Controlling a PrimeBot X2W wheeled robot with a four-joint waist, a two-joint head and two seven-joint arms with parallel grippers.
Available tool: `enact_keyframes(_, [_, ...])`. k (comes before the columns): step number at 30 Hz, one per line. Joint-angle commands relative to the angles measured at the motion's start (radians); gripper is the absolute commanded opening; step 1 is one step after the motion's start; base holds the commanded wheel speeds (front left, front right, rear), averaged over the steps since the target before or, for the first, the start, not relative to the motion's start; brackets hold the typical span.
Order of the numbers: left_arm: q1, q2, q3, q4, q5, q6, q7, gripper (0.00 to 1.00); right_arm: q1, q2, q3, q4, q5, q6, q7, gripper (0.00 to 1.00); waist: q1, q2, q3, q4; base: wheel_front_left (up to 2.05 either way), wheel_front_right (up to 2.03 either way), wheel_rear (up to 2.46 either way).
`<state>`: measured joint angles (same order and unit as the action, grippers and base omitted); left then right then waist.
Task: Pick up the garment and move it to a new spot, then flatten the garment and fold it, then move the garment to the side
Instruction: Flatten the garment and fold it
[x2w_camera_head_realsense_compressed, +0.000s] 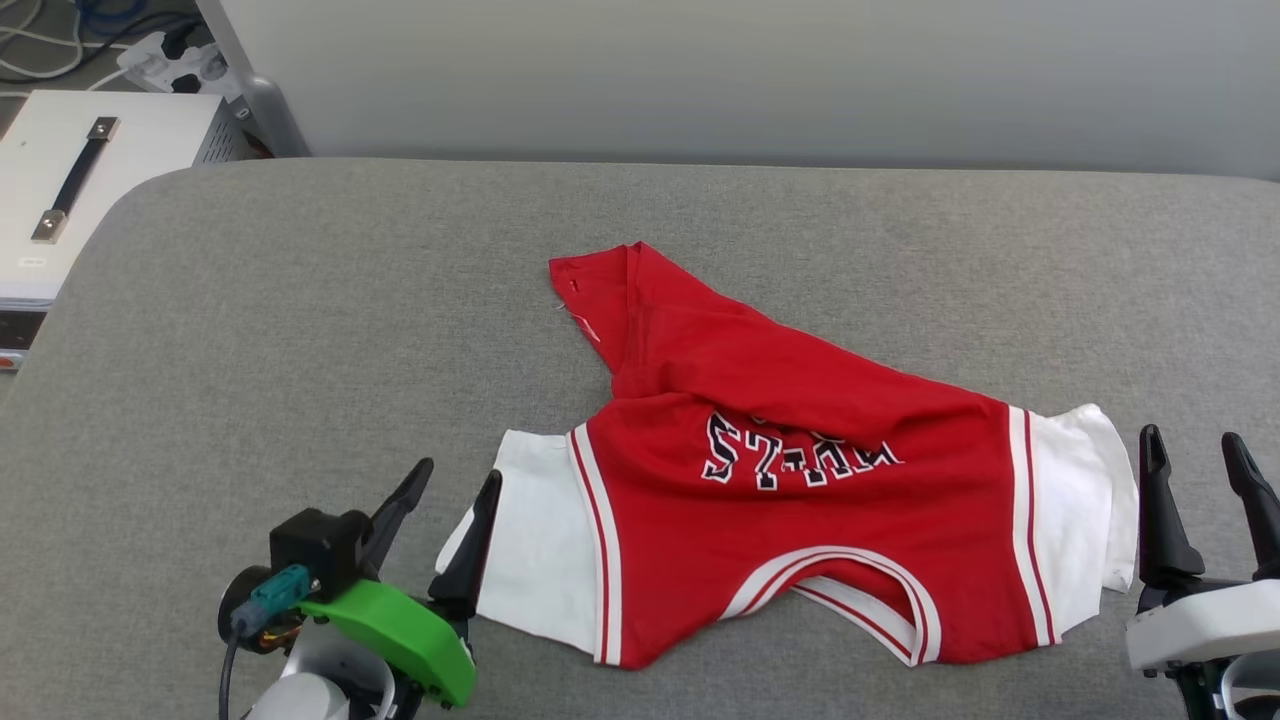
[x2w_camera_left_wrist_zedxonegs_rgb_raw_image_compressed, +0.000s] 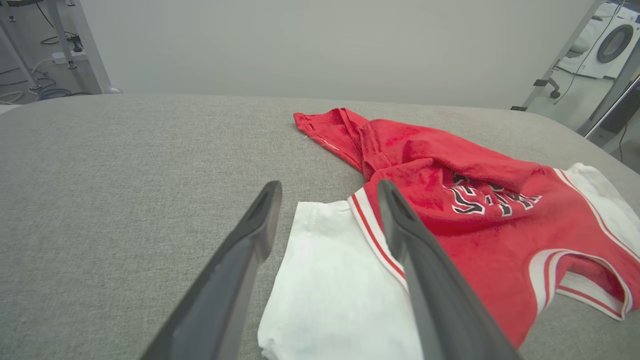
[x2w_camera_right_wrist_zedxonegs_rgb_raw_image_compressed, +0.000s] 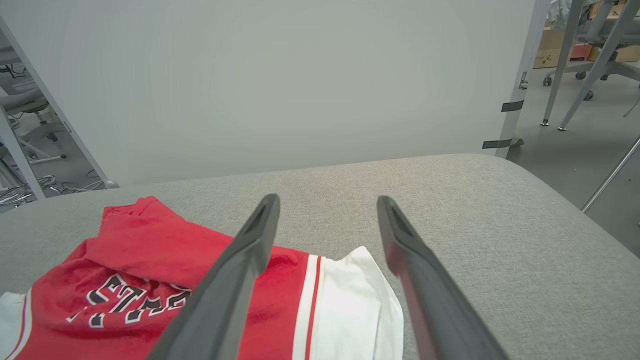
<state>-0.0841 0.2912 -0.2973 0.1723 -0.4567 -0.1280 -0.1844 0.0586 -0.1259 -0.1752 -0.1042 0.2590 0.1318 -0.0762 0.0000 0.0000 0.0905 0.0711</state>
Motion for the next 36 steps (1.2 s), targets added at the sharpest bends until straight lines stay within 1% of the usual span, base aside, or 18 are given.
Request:
enact_keyframes(1, [-0.003,0.017,-0.006,-0.014,-0.011,-0.002,0.045,1.0,0.001,0.003,-0.001,-0.009,-0.008,-0.001,-0.003,1.0,0.0,0.0,0.003,-0.003,0.0,0.0,0.0])
enact_keyframes(3, [-0.002,0.035,-0.017,-0.033,-0.027,0.004,0.146,1.0,-0.001,0.002,-0.002,-0.012,-0.008,-0.001,0.0,1.0,0.0,0.0,0.008,-0.007,0.0,0.0,0.0])
enact_keyframes(5, [0.004,0.057,-0.027,-0.056,-0.04,0.021,0.262,1.0,-0.002,0.001,0.0,-0.013,-0.008,-0.001,0.003,1.0,0.0,0.0,0.016,-0.013,0.0,0.0,0.0])
enact_keyframes(7, [0.014,0.083,-0.037,-0.082,-0.047,0.049,0.382,1.0,-0.004,0.001,0.004,-0.012,-0.01,-0.001,0.005,1.0,0.0,0.0,0.026,-0.02,0.0,0.0,0.0])
enact_keyframes(8, [0.018,0.096,-0.037,-0.098,-0.045,0.07,0.436,1.0,-0.005,0.001,0.007,-0.011,-0.01,-0.001,0.006,1.0,0.0,0.0,0.032,-0.024,0.0,0.0,0.0])
enact_keyframes(10, [0.025,0.106,-0.031,-0.121,-0.052,0.112,0.517,1.0,-0.007,0.001,0.012,-0.009,-0.012,-0.001,0.008,1.0,0.0,0.0,0.045,-0.032,0.0,0.0,0.0])
enact_keyframes(13, [0.029,0.131,-0.031,-0.137,-0.035,0.159,0.601,1.0,-0.013,0.0,0.023,-0.003,-0.014,-0.001,0.008,1.0,0.0,0.0,0.064,-0.049,0.0,0.0,0.0])
enact_keyframes(17, [0.029,0.141,-0.034,-0.136,-0.023,0.202,0.667,1.0,-0.023,-0.003,0.032,0.004,-0.013,-0.001,0.006,1.0,0.0,0.0,0.086,-0.067,0.0,0.0,0.0])
enact_keyframes(24, [0.008,0.14,-0.047,-0.092,-0.003,0.237,0.712,1.0,-0.037,-0.011,0.039,0.019,-0.009,-0.001,0.002,1.0,0.0,0.0,0.11,-0.086,0.0,0.0,0.0])
enact_keyframes(28, [-0.014,0.13,-0.048,-0.053,0.0,0.241,0.696,1.0,-0.047,-0.015,0.04,0.027,-0.005,-0.001,0.0,1.0,0.0,0.0,0.123,-0.092,0.0,0.0,0.0])
enact_keyframes(33, [-0.031,0.12,-0.055,0.007,-0.015,0.227,0.698,1.0,-0.051,-0.021,0.041,0.038,-0.005,-0.001,-0.001,1.0,0.0,0.0,0.135,-0.095,0.0,0.0,0.0])
enact_keyframes(34, [-0.033,0.118,-0.057,0.018,-0.02,0.224,0.703,0.98,-0.051,-0.022,0.042,0.041,-0.005,-0.001,0.0,1.0,0.0,0.0,0.136,-0.096,0.0,0.0,0.0])
enact_keyframes(35, [-0.036,0.115,-0.058,0.027,-0.027,0.219,0.708,0.39,-0.052,-0.024,0.043,0.043,-0.006,-0.001,0.001,1.0,0.0,0.0,0.136,-0.095,0.0,0.0,0.0])
enact_keyframes(36, [-0.038,0.111,-0.058,0.033,-0.034,0.215,0.709,0.0,-0.053,-0.026,0.044,0.045,-0.006,-0.001,0.001,1.0,0.0,0.0,0.136,-0.095,0.0,0.0,0.0])
